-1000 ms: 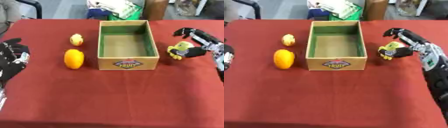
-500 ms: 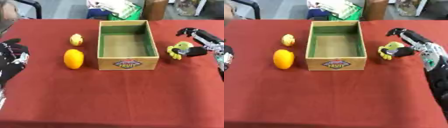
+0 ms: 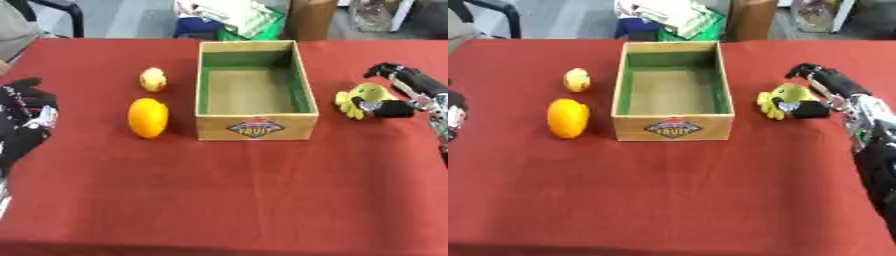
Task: Pick up objects on the table and place them in the box.
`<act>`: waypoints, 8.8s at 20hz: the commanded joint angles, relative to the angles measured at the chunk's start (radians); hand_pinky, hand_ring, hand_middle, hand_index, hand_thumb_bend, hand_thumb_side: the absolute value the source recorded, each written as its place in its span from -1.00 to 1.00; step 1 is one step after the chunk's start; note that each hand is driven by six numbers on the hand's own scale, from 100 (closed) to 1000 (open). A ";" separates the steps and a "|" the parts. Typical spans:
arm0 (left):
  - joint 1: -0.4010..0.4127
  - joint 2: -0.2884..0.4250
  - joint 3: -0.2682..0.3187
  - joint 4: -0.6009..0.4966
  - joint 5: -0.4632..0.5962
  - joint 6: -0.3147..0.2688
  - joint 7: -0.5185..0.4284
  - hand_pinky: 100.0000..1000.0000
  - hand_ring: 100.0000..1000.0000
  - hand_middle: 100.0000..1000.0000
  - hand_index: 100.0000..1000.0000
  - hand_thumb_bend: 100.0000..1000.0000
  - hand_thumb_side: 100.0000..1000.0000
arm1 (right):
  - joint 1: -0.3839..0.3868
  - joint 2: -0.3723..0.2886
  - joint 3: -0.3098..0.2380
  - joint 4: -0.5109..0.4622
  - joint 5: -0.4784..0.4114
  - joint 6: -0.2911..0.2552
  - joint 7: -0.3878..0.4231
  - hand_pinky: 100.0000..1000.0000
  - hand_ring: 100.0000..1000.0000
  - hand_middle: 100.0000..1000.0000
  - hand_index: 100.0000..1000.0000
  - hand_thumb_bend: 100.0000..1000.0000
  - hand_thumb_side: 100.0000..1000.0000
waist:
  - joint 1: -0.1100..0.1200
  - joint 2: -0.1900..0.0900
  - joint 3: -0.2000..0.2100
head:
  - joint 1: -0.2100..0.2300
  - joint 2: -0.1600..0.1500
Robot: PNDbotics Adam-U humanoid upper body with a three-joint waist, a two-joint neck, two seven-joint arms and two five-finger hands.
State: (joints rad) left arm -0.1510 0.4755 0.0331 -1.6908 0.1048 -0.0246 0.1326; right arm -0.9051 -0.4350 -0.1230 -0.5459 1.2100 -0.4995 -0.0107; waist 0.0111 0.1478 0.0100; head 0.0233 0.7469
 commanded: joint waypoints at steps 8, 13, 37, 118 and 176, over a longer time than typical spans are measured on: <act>-0.005 0.022 0.008 -0.019 -0.003 0.000 -0.002 0.09 0.13 0.07 0.54 -0.82 -0.74 | -0.011 -0.026 -0.008 0.002 0.010 0.008 0.027 -0.53 -0.20 0.44 0.50 -1.00 -0.35 | 0.004 -0.012 -0.003 | 0.000 -0.003; -0.005 0.022 0.010 -0.019 -0.002 -0.001 -0.001 0.09 0.13 0.07 0.54 -0.82 -0.74 | -0.013 -0.022 -0.011 -0.028 -0.058 -0.022 -0.029 -1.00 -0.79 -0.16 0.05 -1.00 -0.65 | 0.005 -0.013 -0.005 | 0.001 -0.003; -0.012 0.025 -0.002 -0.021 0.003 0.000 -0.012 0.09 0.13 0.07 0.54 -0.82 -0.74 | -0.149 0.157 0.097 -0.253 -0.489 -0.224 0.297 -0.98 -0.66 -0.08 0.13 -1.00 -0.66 | -0.001 -0.024 0.026 | -0.014 -0.005; -0.519 0.146 -0.213 0.450 -0.867 -0.121 -0.543 -0.39 -0.77 -0.87 -0.25 -0.85 -0.74 | -0.050 0.125 0.173 -0.490 -0.786 -0.234 0.301 0.16 0.28 0.33 0.44 -0.56 -0.26 | 0.010 -0.073 -0.103 | 0.061 0.023; -0.639 0.130 -0.135 0.826 -0.866 -0.085 -0.216 0.34 0.26 0.30 0.56 -0.31 -0.59 | -0.041 0.267 0.289 -0.412 -0.685 -0.408 0.448 0.23 0.34 0.22 0.38 -0.35 0.09 | 0.022 -0.061 -0.197 | 0.082 0.023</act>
State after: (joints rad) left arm -0.7743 0.5810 -0.1214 -0.8758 -0.7432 -0.1022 -0.0830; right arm -0.9279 -0.1553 0.1669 -0.9432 0.5254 -0.8135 0.3429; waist 0.0344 0.0996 -0.1862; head 0.1079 0.7653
